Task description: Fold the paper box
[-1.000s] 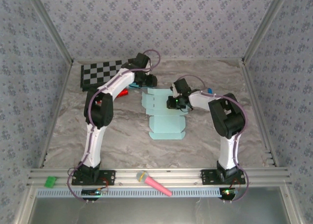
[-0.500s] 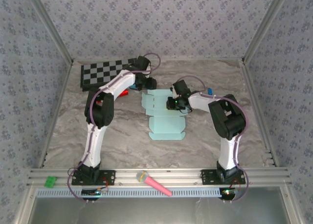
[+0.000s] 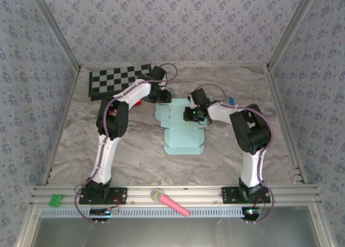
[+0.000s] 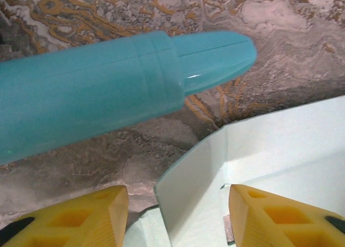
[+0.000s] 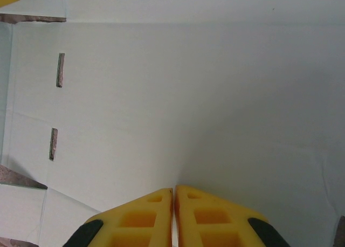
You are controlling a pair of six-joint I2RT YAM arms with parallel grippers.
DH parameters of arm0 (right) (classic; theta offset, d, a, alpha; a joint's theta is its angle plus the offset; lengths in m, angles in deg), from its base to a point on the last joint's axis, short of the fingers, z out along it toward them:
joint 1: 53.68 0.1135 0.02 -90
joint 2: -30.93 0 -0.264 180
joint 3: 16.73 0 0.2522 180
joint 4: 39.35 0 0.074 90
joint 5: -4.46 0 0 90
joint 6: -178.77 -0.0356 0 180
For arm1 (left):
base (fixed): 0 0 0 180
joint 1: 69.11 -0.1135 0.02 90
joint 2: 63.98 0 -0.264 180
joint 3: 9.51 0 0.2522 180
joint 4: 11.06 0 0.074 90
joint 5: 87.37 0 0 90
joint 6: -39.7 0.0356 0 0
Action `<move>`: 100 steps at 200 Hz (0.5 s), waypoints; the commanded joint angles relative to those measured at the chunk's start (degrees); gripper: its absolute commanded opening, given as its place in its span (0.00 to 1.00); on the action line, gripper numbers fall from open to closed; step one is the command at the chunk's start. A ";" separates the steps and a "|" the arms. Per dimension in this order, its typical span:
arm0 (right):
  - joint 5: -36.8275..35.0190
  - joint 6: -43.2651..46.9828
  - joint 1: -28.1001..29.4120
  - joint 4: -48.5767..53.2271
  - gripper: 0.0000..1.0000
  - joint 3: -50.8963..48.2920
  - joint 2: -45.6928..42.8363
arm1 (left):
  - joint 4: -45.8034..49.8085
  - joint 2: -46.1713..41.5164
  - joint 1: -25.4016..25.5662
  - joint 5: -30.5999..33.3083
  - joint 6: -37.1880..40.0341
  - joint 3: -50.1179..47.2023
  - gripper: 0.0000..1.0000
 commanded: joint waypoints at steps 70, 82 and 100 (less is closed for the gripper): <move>0.60 -0.95 1.31 4.12 0.13 -2.23 2.24 | -1.07 -1.04 3.33 -4.15 4.88 2.03 0.35; 0.78 -0.87 1.39 3.87 0.13 -2.36 2.47 | -1.03 -0.82 3.81 -3.83 4.92 2.29 0.35; 0.91 -0.89 1.48 3.78 0.13 -2.37 2.56 | -1.03 0.05 4.14 -4.44 4.72 2.80 0.35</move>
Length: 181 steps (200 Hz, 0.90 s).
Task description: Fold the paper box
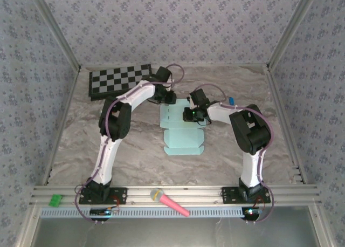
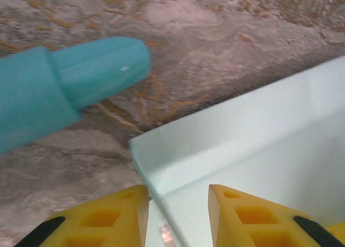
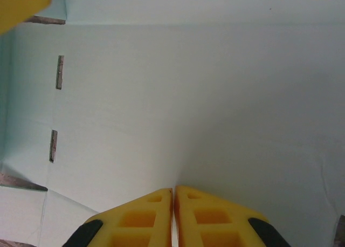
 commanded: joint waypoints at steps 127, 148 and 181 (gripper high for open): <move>-0.23 -2.38 0.71 3.92 0.13 -2.80 1.52 | 2.63 -6.74 1.64 6.99 3.75 0.14 0.36; -0.21 -2.53 0.70 3.72 0.13 -2.85 1.61 | 0.94 -10.60 2.11 7.01 4.17 -3.61 0.40; -0.32 -2.86 0.66 3.61 0.12 -2.89 1.36 | -0.87 -17.12 2.54 8.72 3.49 -9.09 0.48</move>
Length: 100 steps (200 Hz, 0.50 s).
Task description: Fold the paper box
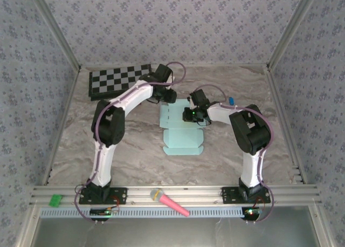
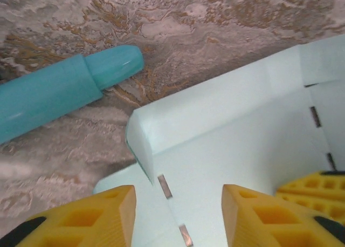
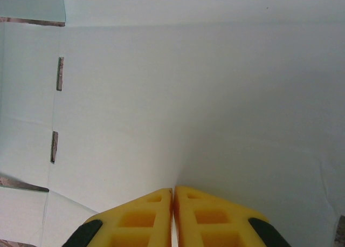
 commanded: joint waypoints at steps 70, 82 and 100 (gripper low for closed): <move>-0.95 -1.89 0.84 3.89 0.13 -3.04 0.98 | -3.56 -19.83 0.08 3.43 -11.55 -24.58 0.59; -1.04 -2.05 0.84 3.67 0.13 -3.24 0.93 | -5.77 -20.84 0.12 1.17 -14.17 -28.18 0.60; -1.04 -2.27 0.91 3.45 0.13 -3.29 0.97 | -10.79 -21.27 0.14 -3.90 -17.39 -33.18 0.60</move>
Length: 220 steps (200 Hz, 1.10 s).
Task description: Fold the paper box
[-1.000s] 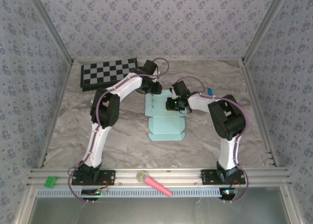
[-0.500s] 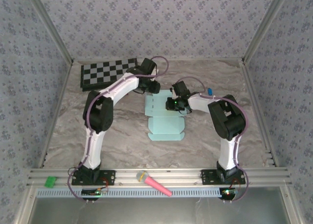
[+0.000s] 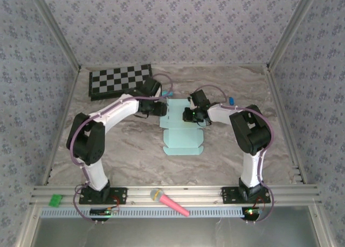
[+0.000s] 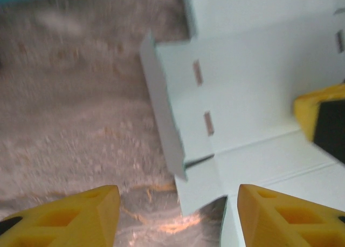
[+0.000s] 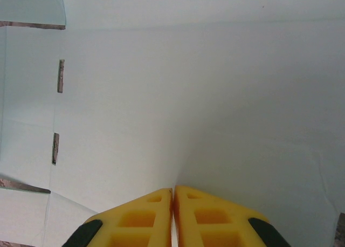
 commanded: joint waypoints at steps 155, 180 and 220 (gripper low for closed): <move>-0.56 -1.88 1.71 4.29 0.13 -2.42 2.32 | -10.85 3.22 2.68 -1.66 -11.43 -7.82 0.61; -0.56 -1.83 1.72 4.34 0.13 -2.35 2.40 | -9.76 3.59 3.31 1.08 -12.06 -7.88 0.63; -0.56 -1.70 1.73 4.56 0.13 -2.20 2.60 | -11.17 4.79 3.92 -1.66 -11.15 -7.80 0.64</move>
